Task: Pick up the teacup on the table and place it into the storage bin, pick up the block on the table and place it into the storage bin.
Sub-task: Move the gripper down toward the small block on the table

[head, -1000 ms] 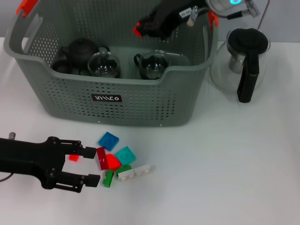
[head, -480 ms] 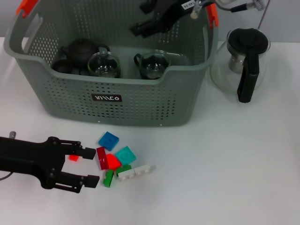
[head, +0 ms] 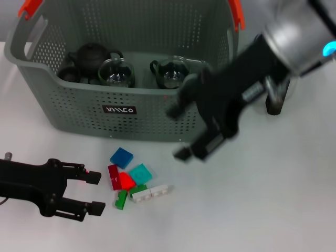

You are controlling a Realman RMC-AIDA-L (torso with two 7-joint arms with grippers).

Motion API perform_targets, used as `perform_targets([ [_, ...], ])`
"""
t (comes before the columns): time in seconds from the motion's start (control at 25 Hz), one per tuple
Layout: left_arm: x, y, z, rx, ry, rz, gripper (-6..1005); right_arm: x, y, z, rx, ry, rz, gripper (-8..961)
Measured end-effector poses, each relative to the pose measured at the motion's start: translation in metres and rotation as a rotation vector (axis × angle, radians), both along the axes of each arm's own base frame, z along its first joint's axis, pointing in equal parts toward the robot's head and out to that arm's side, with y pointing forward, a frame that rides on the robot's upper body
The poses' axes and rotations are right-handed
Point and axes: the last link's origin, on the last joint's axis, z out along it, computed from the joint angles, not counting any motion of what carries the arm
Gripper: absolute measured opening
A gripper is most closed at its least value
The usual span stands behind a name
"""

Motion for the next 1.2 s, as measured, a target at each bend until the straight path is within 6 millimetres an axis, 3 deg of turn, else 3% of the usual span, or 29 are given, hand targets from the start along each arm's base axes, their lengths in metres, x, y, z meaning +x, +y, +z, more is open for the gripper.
perform_targets([
  [0.32, 0.001, -0.001, -0.003, -0.005, -0.003, 0.003, 796, 0.018, -0.009, -0.061, -0.068, -0.272, 0.031, 833],
  [0.72, -0.001, -0.002, -0.005, -0.007, -0.009, 0.017, 797, 0.024, -0.001, -0.117, 0.057, -0.365, 0.175, 820],
  [0.96, -0.002, -0.004, -0.006, -0.007, -0.011, 0.022, 797, 0.027, -0.006, -0.14, 0.094, -0.36, 0.268, 812],
  [1.2, -0.003, -0.005, -0.006, -0.001, -0.014, 0.025, 797, 0.031, -0.011, -0.15, 0.092, -0.366, 0.316, 804],
])
